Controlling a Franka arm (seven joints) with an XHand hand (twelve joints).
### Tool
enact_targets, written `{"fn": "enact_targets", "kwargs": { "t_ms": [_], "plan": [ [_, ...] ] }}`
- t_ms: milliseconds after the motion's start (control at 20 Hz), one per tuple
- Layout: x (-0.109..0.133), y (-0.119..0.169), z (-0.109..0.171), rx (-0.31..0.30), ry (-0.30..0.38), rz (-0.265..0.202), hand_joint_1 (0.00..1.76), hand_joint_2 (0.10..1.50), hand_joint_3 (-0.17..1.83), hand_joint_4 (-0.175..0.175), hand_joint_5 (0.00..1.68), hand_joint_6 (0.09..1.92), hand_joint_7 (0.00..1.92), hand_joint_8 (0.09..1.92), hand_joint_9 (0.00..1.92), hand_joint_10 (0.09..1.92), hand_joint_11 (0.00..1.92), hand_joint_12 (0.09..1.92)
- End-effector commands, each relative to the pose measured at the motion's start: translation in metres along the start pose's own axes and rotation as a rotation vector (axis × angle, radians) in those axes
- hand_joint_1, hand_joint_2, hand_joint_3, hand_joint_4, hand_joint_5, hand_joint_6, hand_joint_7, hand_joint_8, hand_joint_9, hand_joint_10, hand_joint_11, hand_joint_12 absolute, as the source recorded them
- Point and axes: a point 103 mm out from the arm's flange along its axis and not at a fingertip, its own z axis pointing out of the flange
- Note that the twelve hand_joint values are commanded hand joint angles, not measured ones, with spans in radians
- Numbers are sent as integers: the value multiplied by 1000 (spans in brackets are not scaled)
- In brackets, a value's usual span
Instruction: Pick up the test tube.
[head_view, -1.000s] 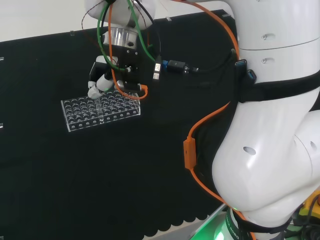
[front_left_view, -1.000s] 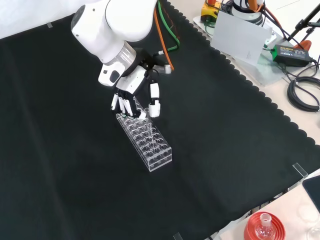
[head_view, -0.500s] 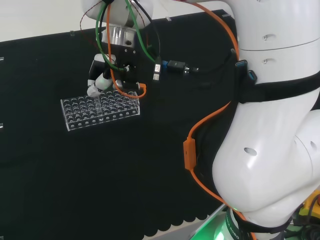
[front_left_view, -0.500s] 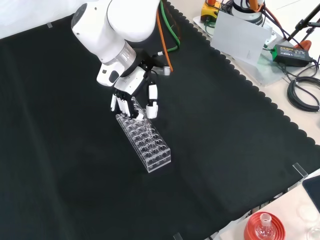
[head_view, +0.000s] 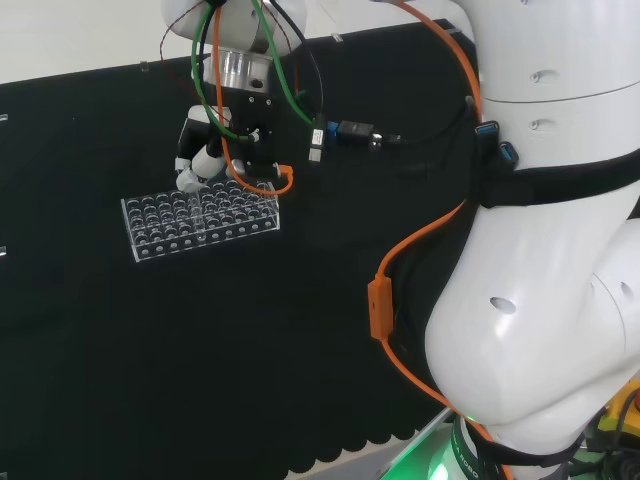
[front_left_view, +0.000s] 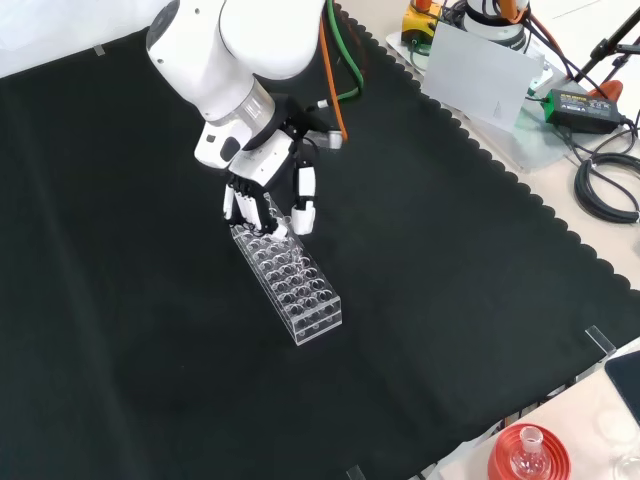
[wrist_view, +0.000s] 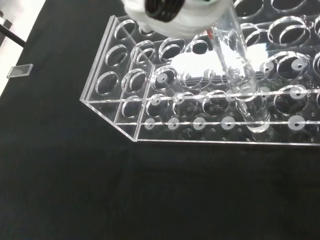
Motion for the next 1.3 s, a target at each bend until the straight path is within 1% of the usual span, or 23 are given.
{"fn": "enact_targets", "kwargs": {
  "t_ms": [50,300,600,1050,1300],
  "plan": [
    [1,-1,-1,-8,-6,1,1296,1014,5,-175,1168,688,1224,660,1104,571,604,1320],
    [1,-4,-5,-18,-5,1,1296,1013,5,-175,1171,683,1227,655,1113,573,618,1315],
    [0,-9,-18,-37,-21,-2,1296,1012,6,-175,1171,683,1228,655,1117,574,626,1310],
    [10,-30,-59,-96,-56,-28,1296,1012,6,-175,1172,683,1228,655,1118,576,633,1304],
    [15,-33,-69,-107,-73,-42,1296,1012,7,-175,1172,683,1228,655,1117,576,634,1301]
  ]
}}
